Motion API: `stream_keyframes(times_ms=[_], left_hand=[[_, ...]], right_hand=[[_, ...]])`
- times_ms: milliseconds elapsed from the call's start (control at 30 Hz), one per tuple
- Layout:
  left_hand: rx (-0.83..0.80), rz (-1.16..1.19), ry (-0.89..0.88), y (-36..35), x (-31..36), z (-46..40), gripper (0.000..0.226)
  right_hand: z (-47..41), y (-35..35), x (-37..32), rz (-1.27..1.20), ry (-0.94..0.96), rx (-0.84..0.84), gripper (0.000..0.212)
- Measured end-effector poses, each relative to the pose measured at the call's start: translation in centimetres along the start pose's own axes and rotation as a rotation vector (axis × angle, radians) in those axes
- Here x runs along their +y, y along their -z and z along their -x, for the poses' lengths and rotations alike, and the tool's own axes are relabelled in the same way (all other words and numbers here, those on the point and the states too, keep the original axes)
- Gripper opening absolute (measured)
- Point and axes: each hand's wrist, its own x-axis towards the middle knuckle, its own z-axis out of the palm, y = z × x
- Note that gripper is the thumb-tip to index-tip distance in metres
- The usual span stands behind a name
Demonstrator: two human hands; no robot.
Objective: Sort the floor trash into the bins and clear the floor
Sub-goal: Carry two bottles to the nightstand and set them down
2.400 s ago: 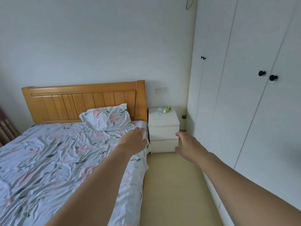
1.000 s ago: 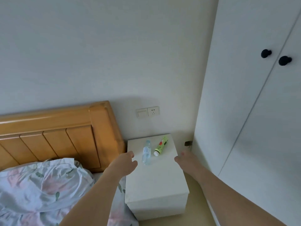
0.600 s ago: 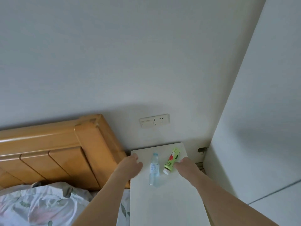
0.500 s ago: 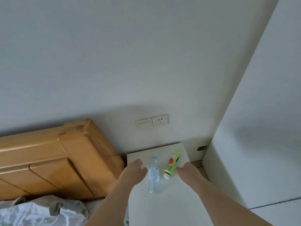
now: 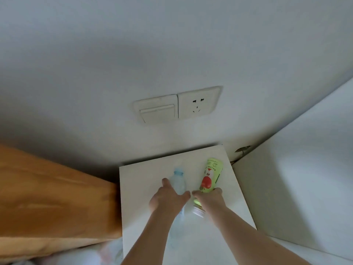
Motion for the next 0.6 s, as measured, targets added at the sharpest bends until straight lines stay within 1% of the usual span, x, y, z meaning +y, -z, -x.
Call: stream_keyframes(times_ms=[67, 133, 233, 333, 400, 500, 600], left_hand=[[0.015, 0.024, -0.026, -0.2, -0.1, -0.2, 0.062], [0.001, 0.043, -0.022, 0.5, -0.9, 0.5, 0.059], [0.024, 0.124, -0.051, 3.6, -2.9, 3.6, 0.062], [0.052, 0.276, -0.142, 7.8, -3.6, 7.9, 0.067], [0.075, 0.323, -0.151, 10.6, -3.8, 11.4, 0.07], [0.15, 0.308, -0.116, 13.5, -4.1, 16.4, 0.071], [0.254, 0.266, -0.072, 15.0, -4.9, 21.7, 0.066]], right_hand=[[-0.5, -0.5, 0.1, -0.021, -0.003, 0.011, 0.056], [0.3, -0.1, -0.2, -0.048, -0.025, -0.019, 0.052], [4.5, 2.1, -1.6, -0.035, -0.041, -0.045, 0.038], [9.0, 4.8, -2.8, -0.001, -0.002, -0.066, 0.038], [13.2, 6.7, -3.5, 0.017, 0.029, -0.094, 0.037], [18.7, 8.7, -4.0, 0.072, 0.088, -0.158, 0.032], [23.5, 10.7, -4.1, 0.19, 0.173, -0.241, 0.027]])
